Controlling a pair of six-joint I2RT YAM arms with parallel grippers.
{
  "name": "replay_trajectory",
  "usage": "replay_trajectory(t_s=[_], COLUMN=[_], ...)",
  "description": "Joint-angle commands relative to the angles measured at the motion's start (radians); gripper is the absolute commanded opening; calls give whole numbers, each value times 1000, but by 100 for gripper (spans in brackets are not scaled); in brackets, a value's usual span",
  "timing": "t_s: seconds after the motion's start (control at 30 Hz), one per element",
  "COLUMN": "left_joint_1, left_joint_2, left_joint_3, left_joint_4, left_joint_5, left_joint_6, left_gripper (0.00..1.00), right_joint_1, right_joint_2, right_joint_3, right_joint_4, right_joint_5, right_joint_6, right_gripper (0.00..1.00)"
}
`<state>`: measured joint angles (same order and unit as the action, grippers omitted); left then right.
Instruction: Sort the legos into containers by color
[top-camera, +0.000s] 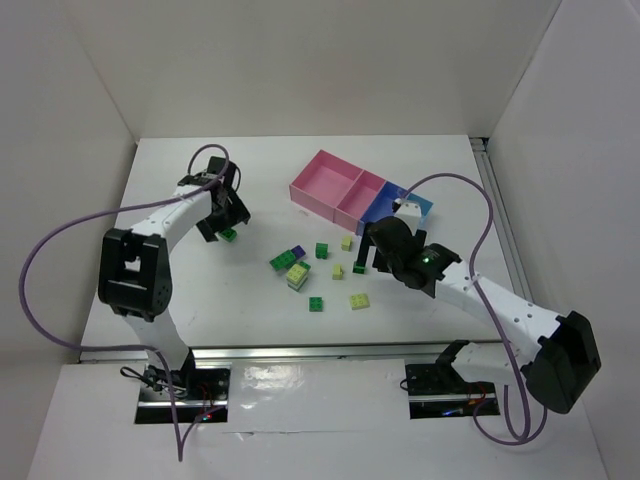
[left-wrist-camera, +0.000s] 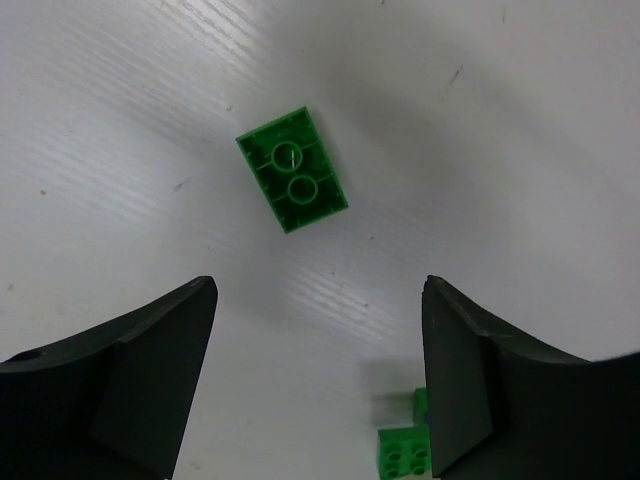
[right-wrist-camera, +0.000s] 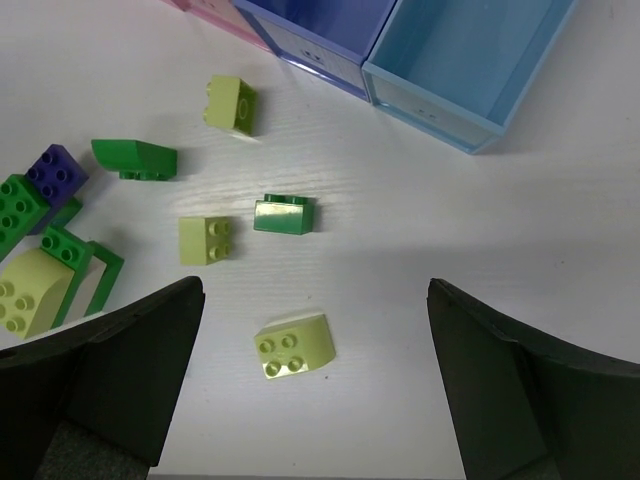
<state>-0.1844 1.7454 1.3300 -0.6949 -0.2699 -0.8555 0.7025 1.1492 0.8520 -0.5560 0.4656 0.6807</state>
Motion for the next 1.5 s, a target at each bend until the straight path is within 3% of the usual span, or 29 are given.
replay_trajectory(t_s=[0.0,0.3,0.43,0.57,0.6,0.67,0.7,0.83,1.1,1.27,1.47], left_joint_1=[7,42,68,68,68,68,68,57,-124,-211,-222], left_joint_2=[77,221,255,292,292,292,292,200,89,227,469], left_joint_3=[57,93,104,144,144,153,153,153,334,588,889], left_joint_4=[-15,12,38,48,48,48,48,66,135,121,103], left_joint_5=[-35,-48,-38,-19,-18,-18,-9,21,126,135,216], left_joint_6=[-122,-146,-137,-100,-85,-59,-59,5,131,141,165], left_gripper=[86,82,64,57,47,36,24,14,20,22,27], right_joint_1=[9,9,9,9,9,9,9,9,9,9,18], right_joint_2=[-36,-66,-66,-55,-45,-36,-36,-36,-183,-264,-336], right_joint_3=[-2,-11,-30,-39,-39,-39,-39,-39,-132,-122,-123], right_joint_4=[41,7,-2,-2,-2,7,-2,-12,8,-88,-145], right_joint_5=[2,2,11,11,11,11,11,53,76,140,127], right_joint_6=[-24,-33,-33,-33,-33,-33,-33,9,135,210,223], right_gripper=[100,100,100,100,100,100,100,100,100,100,100])
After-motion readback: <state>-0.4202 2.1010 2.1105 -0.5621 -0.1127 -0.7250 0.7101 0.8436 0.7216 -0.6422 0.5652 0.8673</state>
